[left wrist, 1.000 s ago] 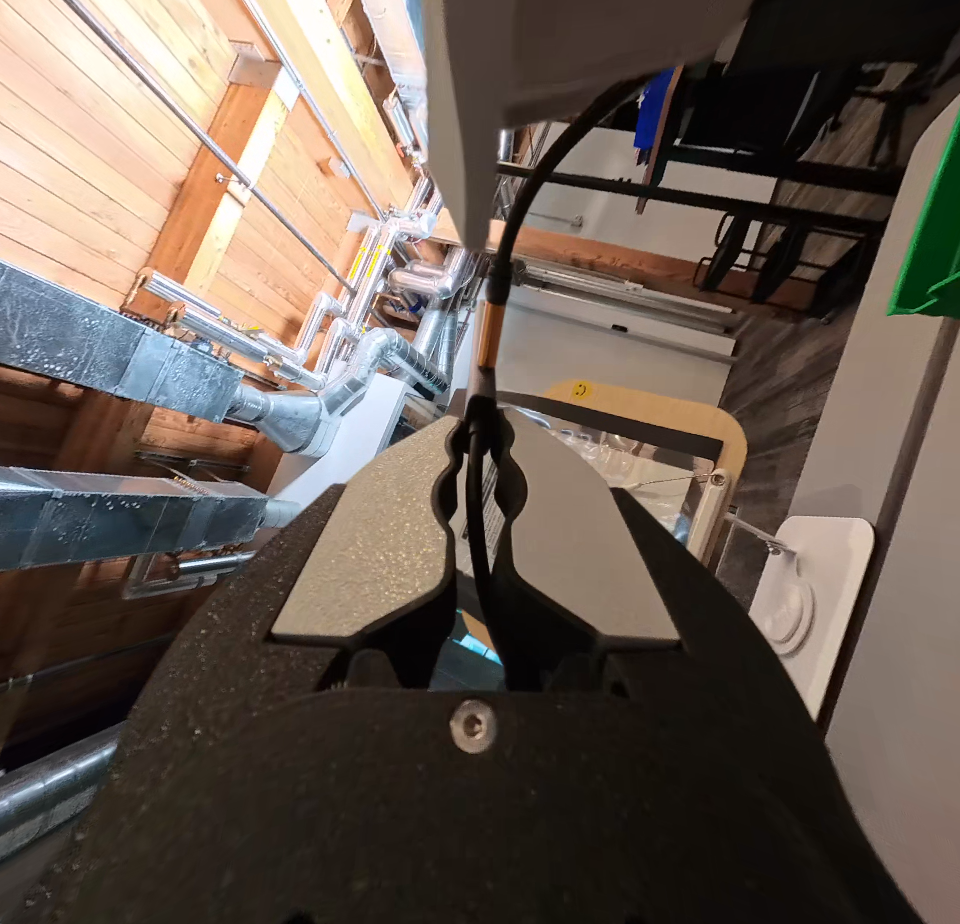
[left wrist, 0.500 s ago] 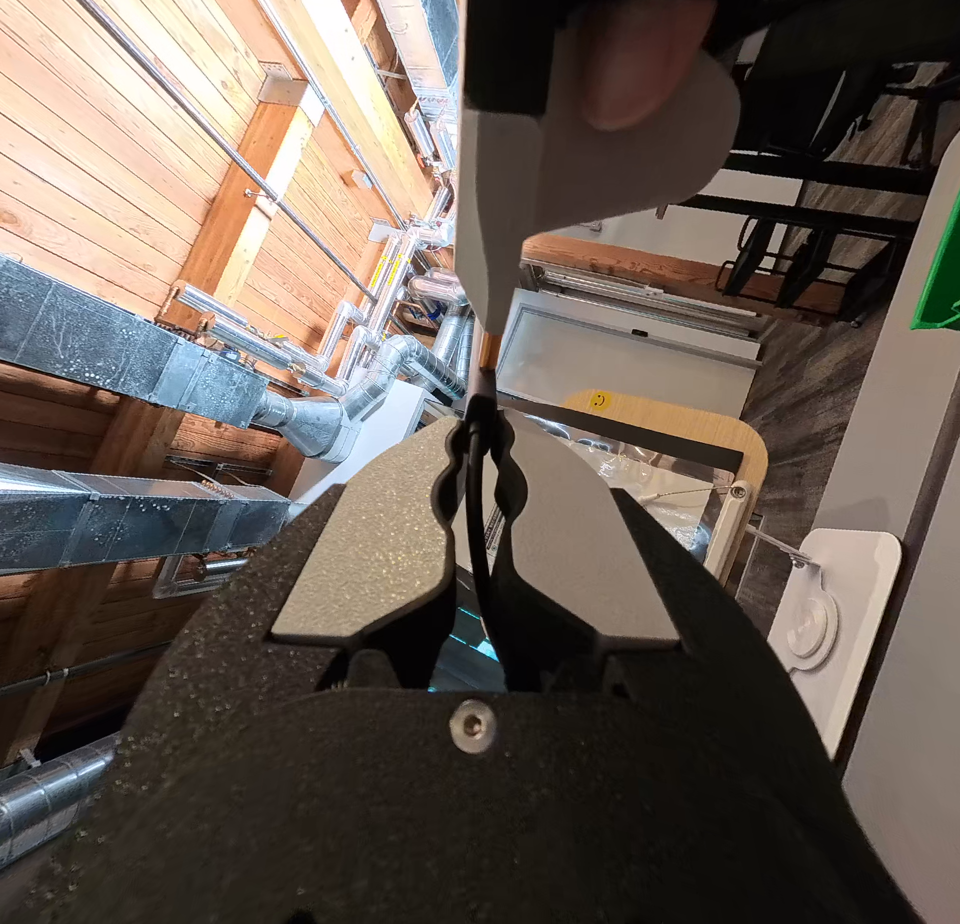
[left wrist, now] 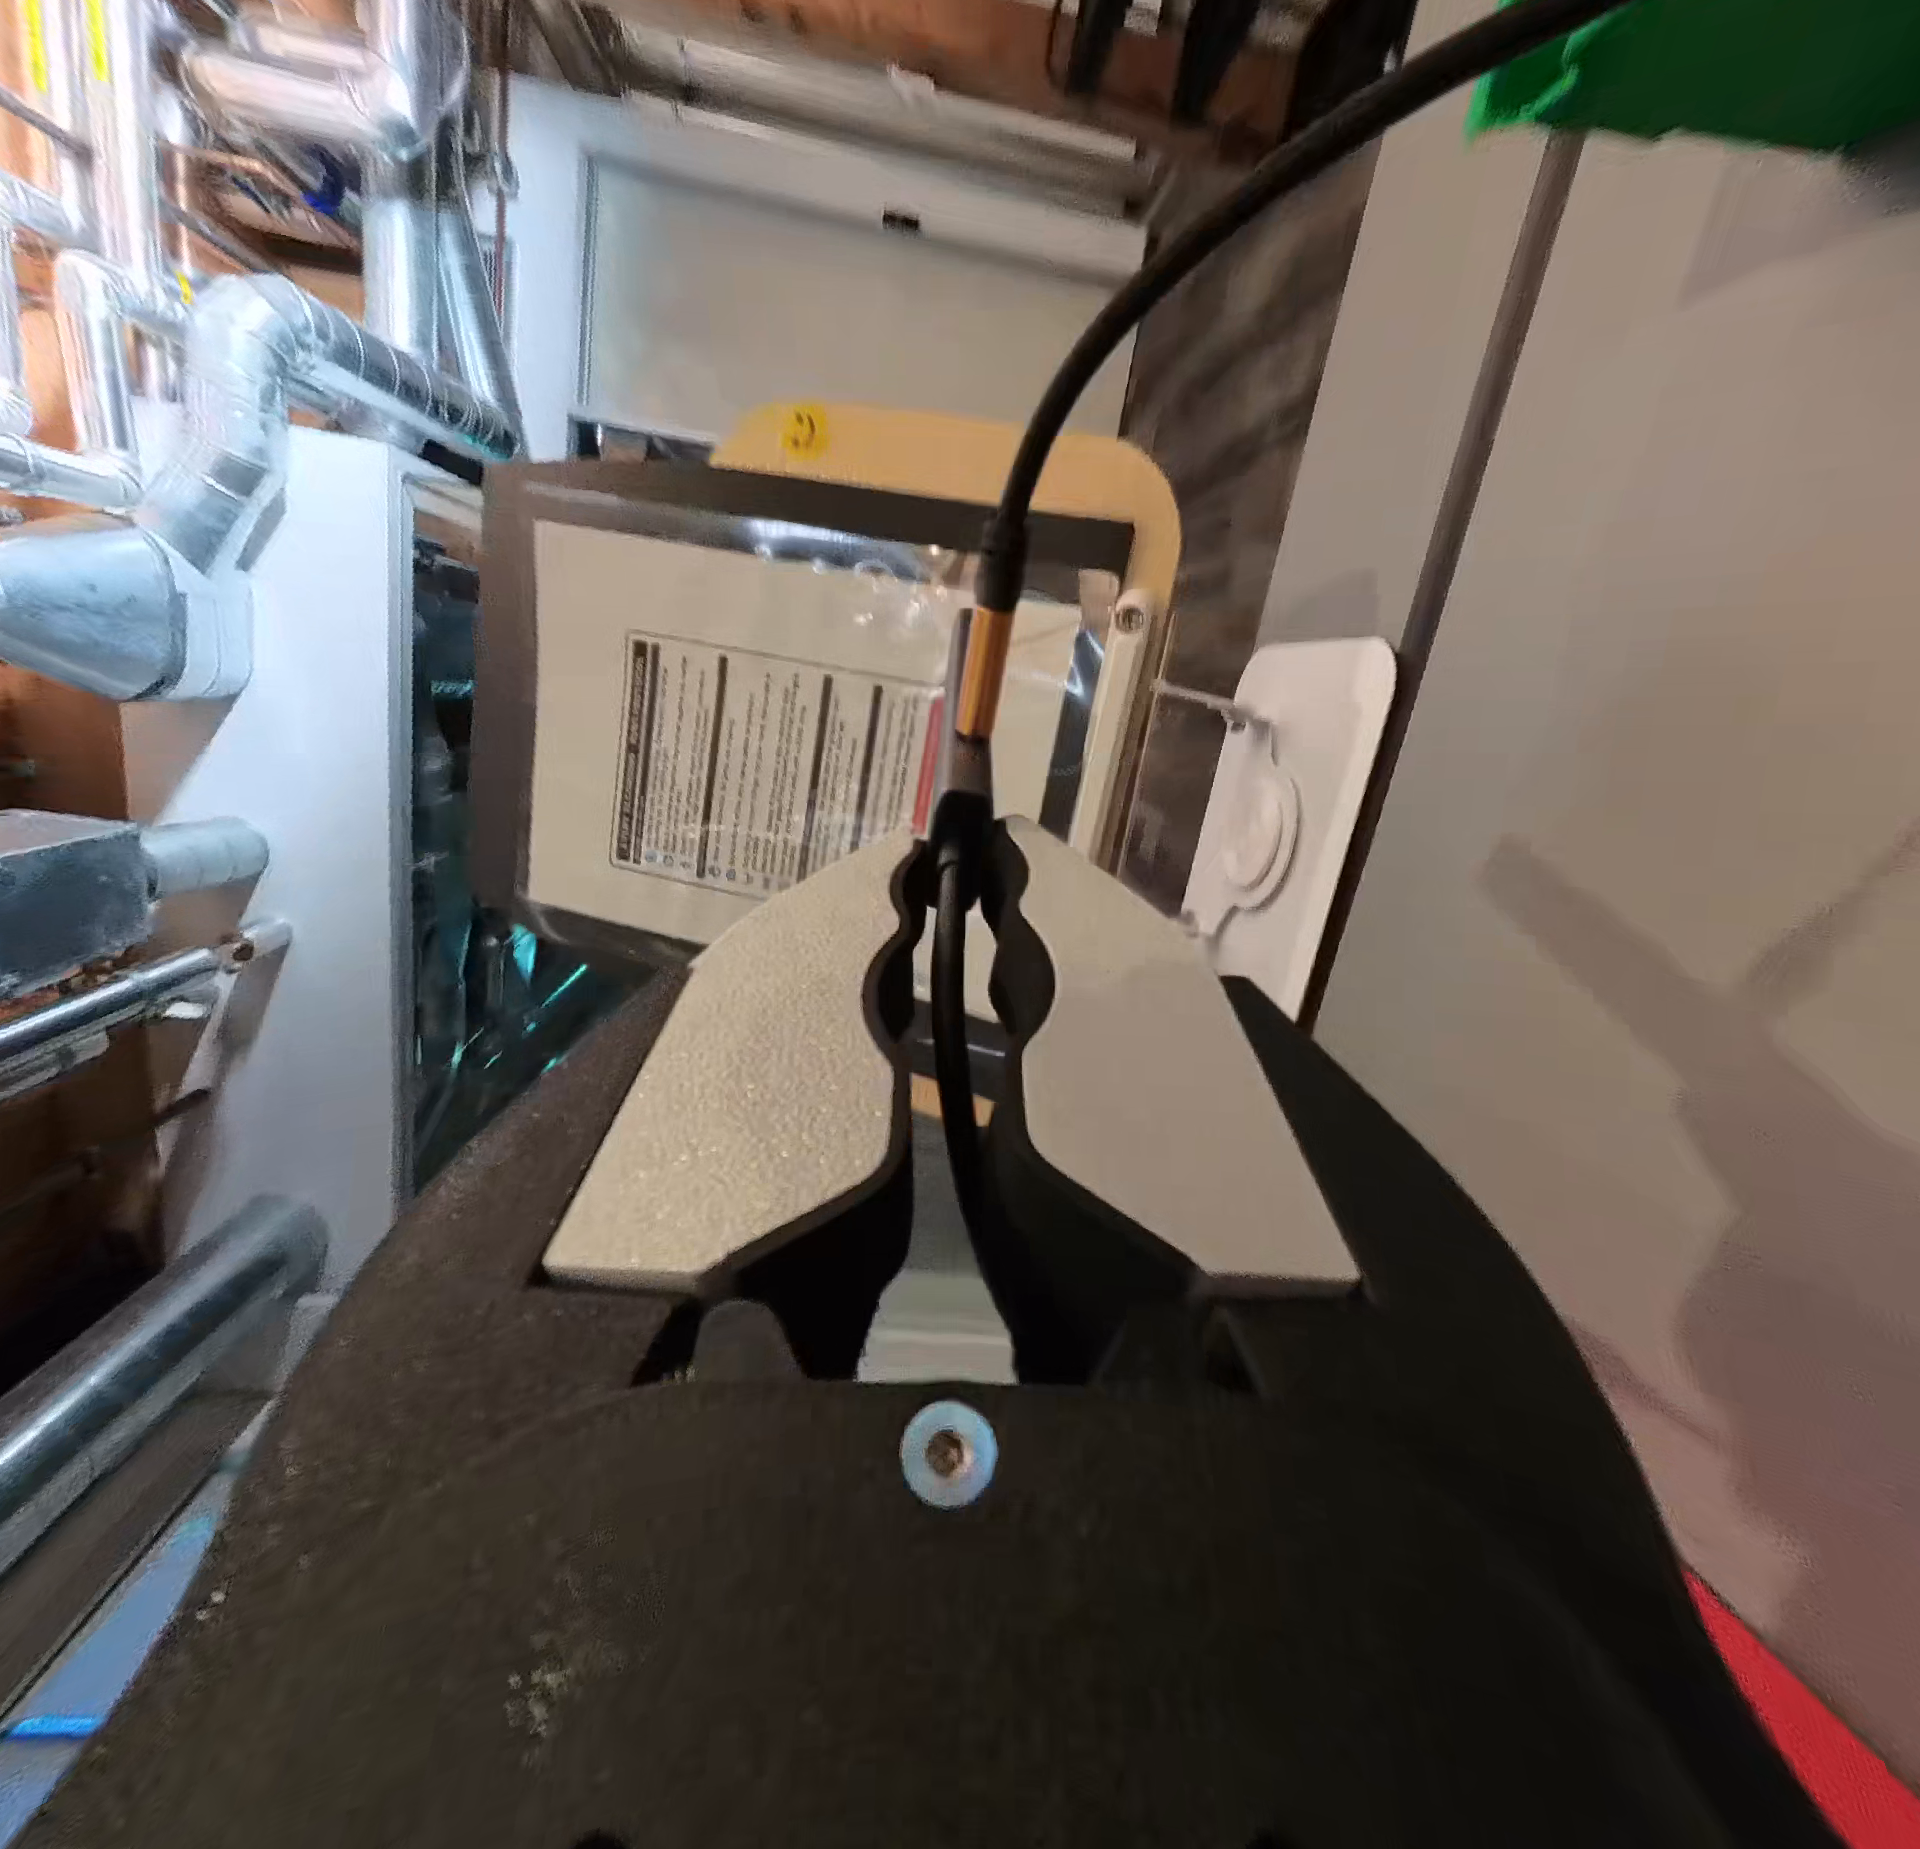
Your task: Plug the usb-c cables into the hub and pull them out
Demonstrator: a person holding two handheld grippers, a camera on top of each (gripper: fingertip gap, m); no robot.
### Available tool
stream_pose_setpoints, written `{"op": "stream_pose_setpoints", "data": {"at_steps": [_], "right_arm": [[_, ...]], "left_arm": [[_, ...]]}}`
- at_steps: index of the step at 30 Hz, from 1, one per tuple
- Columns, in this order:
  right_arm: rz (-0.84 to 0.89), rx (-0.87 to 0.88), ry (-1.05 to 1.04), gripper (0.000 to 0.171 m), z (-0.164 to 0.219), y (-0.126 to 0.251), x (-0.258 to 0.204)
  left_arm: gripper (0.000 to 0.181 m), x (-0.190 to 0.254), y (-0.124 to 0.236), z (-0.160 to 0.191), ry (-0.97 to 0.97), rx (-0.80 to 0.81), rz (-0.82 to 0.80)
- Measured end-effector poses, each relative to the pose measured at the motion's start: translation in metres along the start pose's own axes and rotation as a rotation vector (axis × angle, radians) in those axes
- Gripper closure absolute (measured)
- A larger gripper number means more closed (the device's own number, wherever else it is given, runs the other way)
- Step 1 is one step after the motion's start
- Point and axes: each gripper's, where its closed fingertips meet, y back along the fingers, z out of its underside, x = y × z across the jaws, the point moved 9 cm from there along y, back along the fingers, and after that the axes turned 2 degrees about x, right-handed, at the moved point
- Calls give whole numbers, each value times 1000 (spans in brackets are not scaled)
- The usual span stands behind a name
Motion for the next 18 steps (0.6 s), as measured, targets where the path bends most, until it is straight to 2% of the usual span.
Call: {"op": "stream_pose_setpoints", "data": {"at_steps": [4,8,13,18], "right_arm": [[9,34,1,151,-4,15,7],[0,29,-3,152,-3,22,10],[-11,17,-7,152,0,29,14],[-16,54,-27,152,0,39,19]], "left_arm": [[172,25,-17,-2,-40,-126,58],[173,61,-24,-12,-110,-85,187],[173,104,-26,-8,-179,-46,309],[172,136,-28,7,-247,-117,419]]}}
